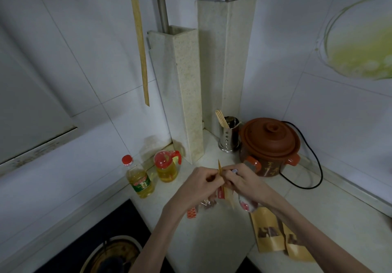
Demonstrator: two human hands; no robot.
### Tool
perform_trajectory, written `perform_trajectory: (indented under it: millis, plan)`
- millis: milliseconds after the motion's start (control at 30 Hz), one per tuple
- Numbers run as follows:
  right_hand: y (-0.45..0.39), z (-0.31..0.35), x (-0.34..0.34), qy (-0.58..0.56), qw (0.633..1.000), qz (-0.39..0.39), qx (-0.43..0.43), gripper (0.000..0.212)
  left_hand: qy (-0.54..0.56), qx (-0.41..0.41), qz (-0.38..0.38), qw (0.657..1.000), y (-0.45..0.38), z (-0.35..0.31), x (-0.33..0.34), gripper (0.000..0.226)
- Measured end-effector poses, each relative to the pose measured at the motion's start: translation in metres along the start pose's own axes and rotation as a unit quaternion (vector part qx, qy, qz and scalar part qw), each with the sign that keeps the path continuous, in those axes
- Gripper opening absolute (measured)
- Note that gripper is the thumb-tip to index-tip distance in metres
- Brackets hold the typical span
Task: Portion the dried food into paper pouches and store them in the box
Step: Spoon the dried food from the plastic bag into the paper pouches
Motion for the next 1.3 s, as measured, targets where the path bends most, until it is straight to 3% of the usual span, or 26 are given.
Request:
perform_trajectory:
  millis: [200, 333, 500, 633, 800, 1033, 1300]
  plan:
    - [-0.006, 0.01, 0.002, -0.028, 1.0, -0.015, 0.004, 0.04, 0.087, -0.014, -0.035, 0.995, 0.001, -0.006, -0.009, 0.026]
    - [-0.008, 0.011, -0.006, 0.003, 0.999, -0.038, 0.002, 0.043, 0.099, 0.008, 0.005, 0.995, 0.007, -0.012, -0.017, 0.026]
    - [-0.007, 0.008, -0.002, 0.0, 1.0, -0.019, 0.01, 0.037, 0.006, 0.037, 0.015, 0.999, 0.007, -0.013, -0.019, 0.036]
    - [-0.006, 0.006, 0.002, 0.015, 1.0, -0.021, 0.011, 0.038, -0.009, 0.029, 0.01, 0.999, 0.007, -0.006, -0.019, 0.035]
    - [-0.006, 0.012, 0.0, 0.012, 0.999, -0.039, -0.002, 0.035, -0.009, 0.084, -0.037, 0.996, 0.002, -0.019, -0.016, 0.028]
    - [-0.002, 0.006, 0.002, 0.032, 0.999, -0.036, -0.006, 0.036, 0.077, 0.022, -0.064, 0.995, 0.003, 0.001, -0.011, 0.032]
    - [0.0, 0.001, -0.008, 0.246, 0.965, -0.07, -0.05, 0.034, -0.129, 0.028, -0.12, 0.984, -0.002, 0.016, -0.031, 0.028]
Point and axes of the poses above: each hand's wrist, its own y-axis away from the middle knuckle, its own x-axis out of the palm, z = x × y, the point moved 10 cm from there along -y, towards the middle knuckle, and after that the axes turned 7 degrees about -z, right-handed, at the moved point
